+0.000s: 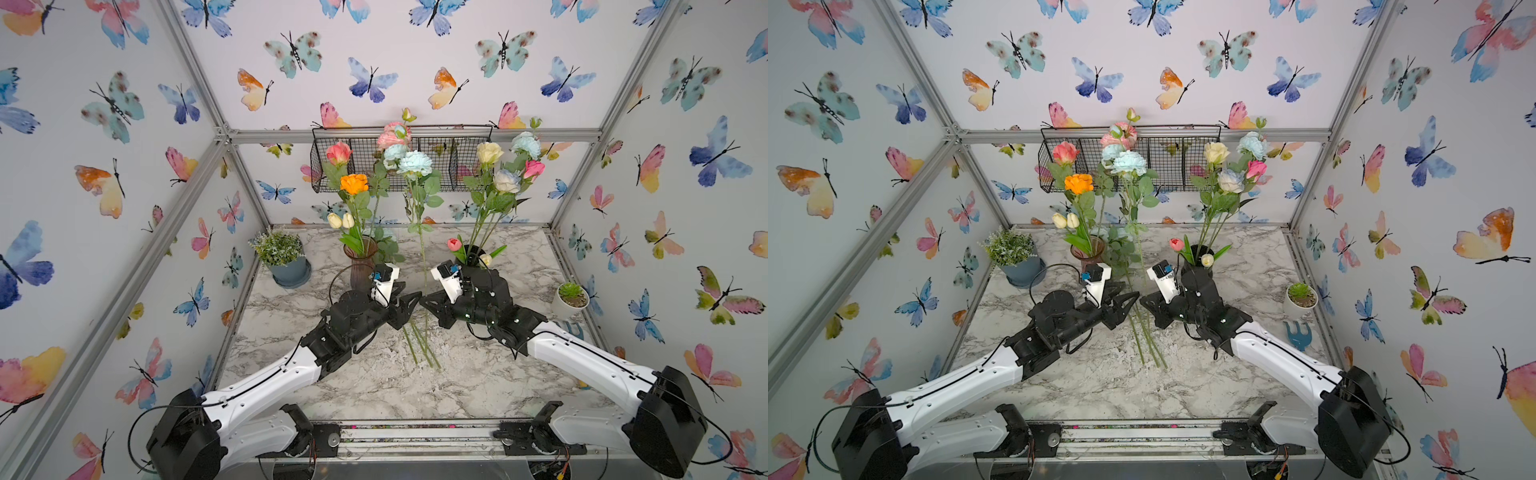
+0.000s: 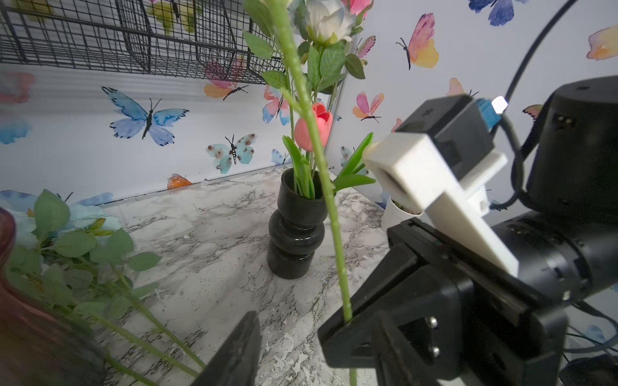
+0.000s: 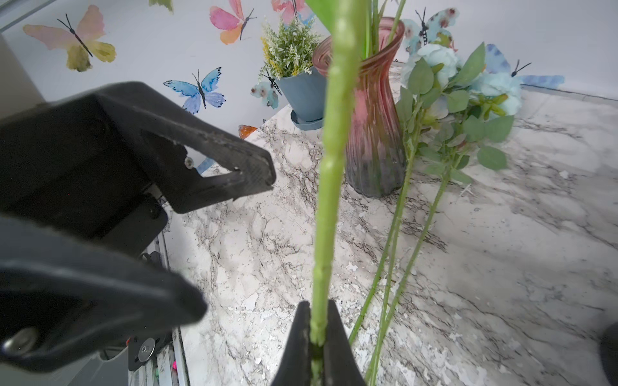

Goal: Pick out blue flowers from the vase
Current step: Place the flower at the center of the board.

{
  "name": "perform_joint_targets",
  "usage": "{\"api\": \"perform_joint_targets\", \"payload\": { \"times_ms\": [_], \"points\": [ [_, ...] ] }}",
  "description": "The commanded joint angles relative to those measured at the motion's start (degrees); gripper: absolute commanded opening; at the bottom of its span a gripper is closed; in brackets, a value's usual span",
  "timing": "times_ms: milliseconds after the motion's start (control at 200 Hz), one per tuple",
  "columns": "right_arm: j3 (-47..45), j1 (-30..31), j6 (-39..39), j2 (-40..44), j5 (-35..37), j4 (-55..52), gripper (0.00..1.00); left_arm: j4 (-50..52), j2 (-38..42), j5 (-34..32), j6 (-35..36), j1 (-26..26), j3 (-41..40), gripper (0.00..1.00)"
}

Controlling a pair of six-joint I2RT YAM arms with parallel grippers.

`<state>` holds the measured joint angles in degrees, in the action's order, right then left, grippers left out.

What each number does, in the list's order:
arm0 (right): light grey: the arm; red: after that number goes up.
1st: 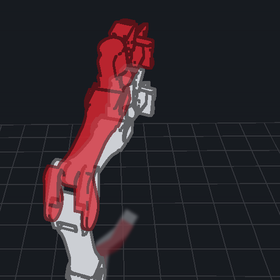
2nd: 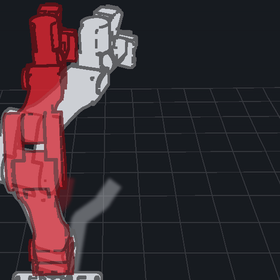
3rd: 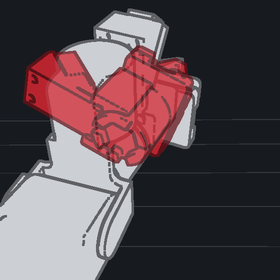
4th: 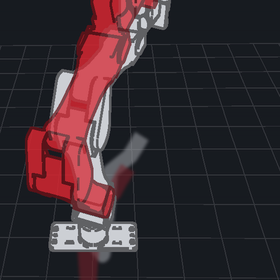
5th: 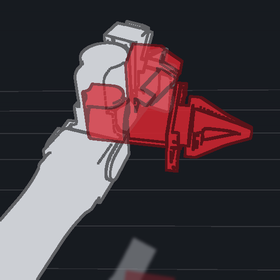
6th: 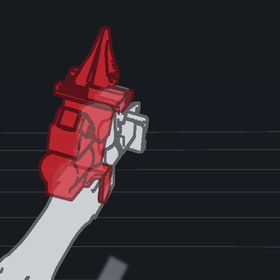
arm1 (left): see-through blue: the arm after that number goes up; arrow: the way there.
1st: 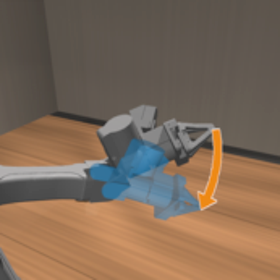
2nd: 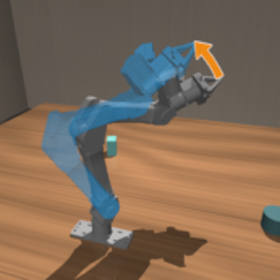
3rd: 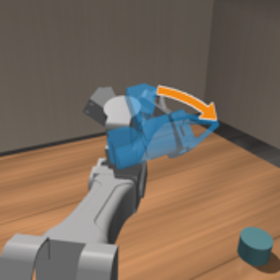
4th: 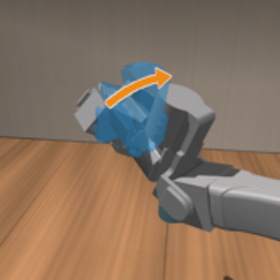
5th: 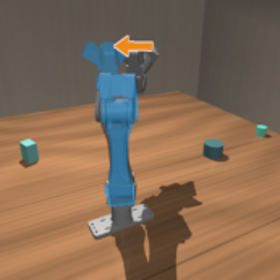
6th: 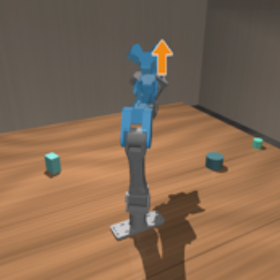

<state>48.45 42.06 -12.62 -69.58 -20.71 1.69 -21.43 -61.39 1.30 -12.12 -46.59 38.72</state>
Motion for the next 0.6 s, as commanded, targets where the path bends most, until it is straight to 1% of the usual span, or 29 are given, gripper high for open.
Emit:
{"api": "perform_joint_targets", "payload": {
  "times_ms": [0,210,315,456,596],
  "points": [
    [-1.42,0.73,-1.08,4.72,4.19,-4.13,0.02,1.01,4.13,-2.71,0.65,0.94,-1.07,0.54],
    [-7.29,1.09,-3.97,10.62,6.49,-10.8,0.02,3.0,9.09,-2.7,0.19,4.32,-3.6,0.54],
    [-10.29,1.18,-5.48,12.43,7.02,-12.8,0.02,3.39,11.73,-1.15,-1.24,7.57,-5.42,0.54],
    [-9.81,1.27,-4.83,10.83,7.77,-16.82,0.02,3.72,13.82,0.61,-2.33,10.53,-6.54,0.54],
    [-8.1,1.22,-4.28,6.98,8.02,-16.53,0.02,3.69,14.28,0.89,-2.64,11.75,-7.57,0.54]
  ]
}}
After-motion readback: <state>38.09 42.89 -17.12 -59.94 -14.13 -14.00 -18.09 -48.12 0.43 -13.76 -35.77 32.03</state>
